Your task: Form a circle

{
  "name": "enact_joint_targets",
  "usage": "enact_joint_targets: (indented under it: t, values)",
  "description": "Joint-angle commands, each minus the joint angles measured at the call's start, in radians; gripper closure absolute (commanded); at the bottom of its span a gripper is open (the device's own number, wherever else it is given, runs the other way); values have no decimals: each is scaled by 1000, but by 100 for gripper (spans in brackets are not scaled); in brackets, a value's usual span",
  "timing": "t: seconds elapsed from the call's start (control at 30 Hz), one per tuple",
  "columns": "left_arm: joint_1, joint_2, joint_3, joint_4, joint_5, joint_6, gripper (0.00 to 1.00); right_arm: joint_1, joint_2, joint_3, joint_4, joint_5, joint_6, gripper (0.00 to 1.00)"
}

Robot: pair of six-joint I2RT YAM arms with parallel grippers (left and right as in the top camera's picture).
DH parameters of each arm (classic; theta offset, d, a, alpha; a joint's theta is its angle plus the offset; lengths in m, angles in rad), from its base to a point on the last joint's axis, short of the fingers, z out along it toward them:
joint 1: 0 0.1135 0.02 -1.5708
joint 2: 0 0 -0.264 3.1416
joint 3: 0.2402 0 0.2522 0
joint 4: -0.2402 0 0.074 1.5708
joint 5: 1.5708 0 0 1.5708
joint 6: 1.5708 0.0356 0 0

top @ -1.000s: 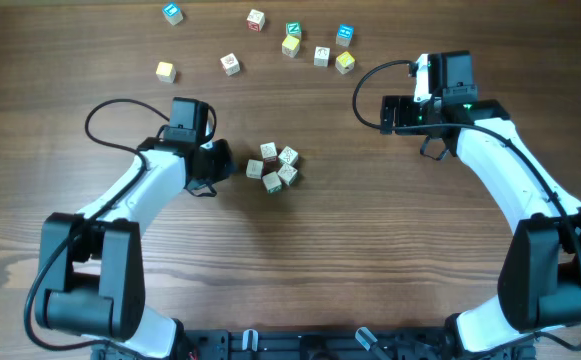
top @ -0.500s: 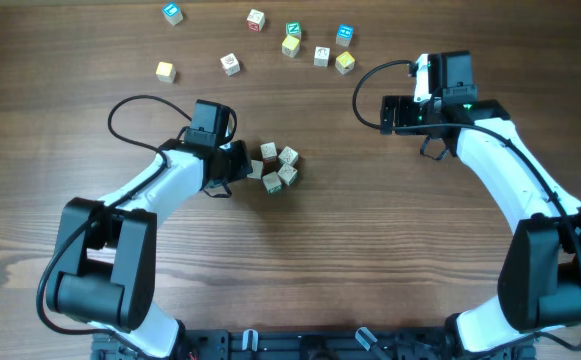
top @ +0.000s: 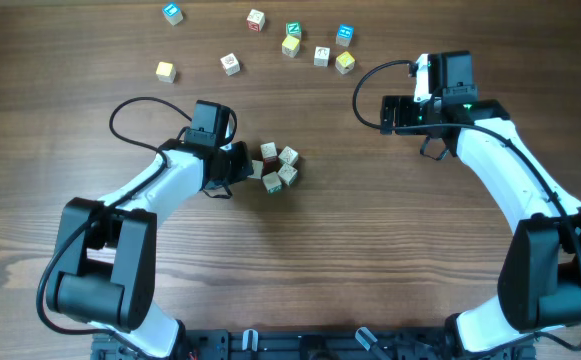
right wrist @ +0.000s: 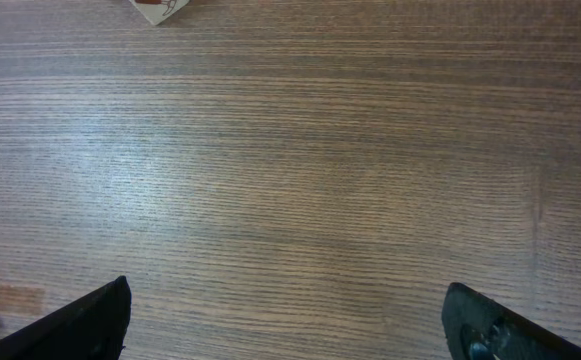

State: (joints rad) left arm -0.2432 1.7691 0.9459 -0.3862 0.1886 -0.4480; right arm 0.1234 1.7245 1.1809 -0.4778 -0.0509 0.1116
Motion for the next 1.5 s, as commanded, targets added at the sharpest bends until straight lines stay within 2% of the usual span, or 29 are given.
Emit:
enact_joint_targets:
  t: [0.0,0.47,0.63,0.77,0.8,0.83,0.9,1.17,1.27,1.47]
  values:
    - [-2,10,-13,0,32,-5,96,2,-7,1,2,0,3,0]
    - [-2,10,-13,-13,46,-1,95,2,-7,1,3,-1,3,0]
    - [-2,10,-13,24,-50,-1,92,2,-7,1,3,-1,3,0]
    - [-2,10,-13,69,-53,-1,91,2,-7,1,3,-1,3,0]
    - [-1,10,-13,82,-53,-1,91,2,-7,1,3,-1,3,0]
    - [-1,10,-13,100,-52,11,96,2,-7,1,3,-1,3,0]
    - [-1,10,3,103,-43,47,96,2,-7,1,3,-1,3,0]
    - [41,11,156,-46,-44,105,96,2,-7,1,3,-1,3,0]
    - [41,21,167,-24,-15,158,96,2,-7,1,3,-1,3,0]
    - [38,207,606,-386,21,229,96,2,-7,1,3,-1,3,0]
